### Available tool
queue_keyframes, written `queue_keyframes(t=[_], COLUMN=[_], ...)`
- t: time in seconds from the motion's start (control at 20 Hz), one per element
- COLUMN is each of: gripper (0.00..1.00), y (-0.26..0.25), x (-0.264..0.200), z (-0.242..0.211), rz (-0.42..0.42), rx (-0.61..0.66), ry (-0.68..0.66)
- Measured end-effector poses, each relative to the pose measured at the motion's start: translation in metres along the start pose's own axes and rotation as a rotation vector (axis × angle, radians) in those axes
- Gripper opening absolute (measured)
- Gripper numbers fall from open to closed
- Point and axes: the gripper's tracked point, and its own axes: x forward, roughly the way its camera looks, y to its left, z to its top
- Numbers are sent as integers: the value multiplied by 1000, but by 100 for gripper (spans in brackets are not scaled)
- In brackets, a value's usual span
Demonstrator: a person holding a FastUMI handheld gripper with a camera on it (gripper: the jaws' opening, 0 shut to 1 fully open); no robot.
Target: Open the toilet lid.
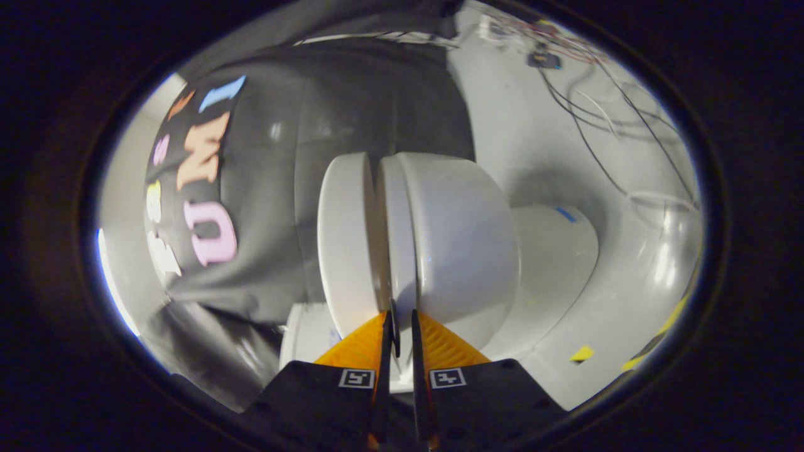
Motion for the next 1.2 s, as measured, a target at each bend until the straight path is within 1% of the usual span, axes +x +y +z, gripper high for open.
queue_keyframes(t=[0.05, 0.1, 0.15, 0.2, 0.25, 0.4, 0.5, 0.6, 0.7, 0.8, 0.95, 1.2], gripper=[16, 15, 0, 1, 1, 1, 1, 1, 1, 1, 1, 1], y=[1, 0, -6, -10, -5, -1, -6, -5, 5, 16, 37, 54], x=[-2, 16, -12, 1, -5, -3, -5, -7, -7, -8, -11, -14], z=[0, 1, 3, -1, 0, 4, 2, 1, 0, -2, -4, -10], rz=[-7, -57, -109, -153, -177, -220, -277, -324, -328, -331, -307, -295], rx=[-13, -52, -109, -136, -143, -93, -127, -128, -128, -170, -220, -265], ry=[-10, -11, -1, 11, 18, 9, 4, -4, -22, -18, -20, -12])
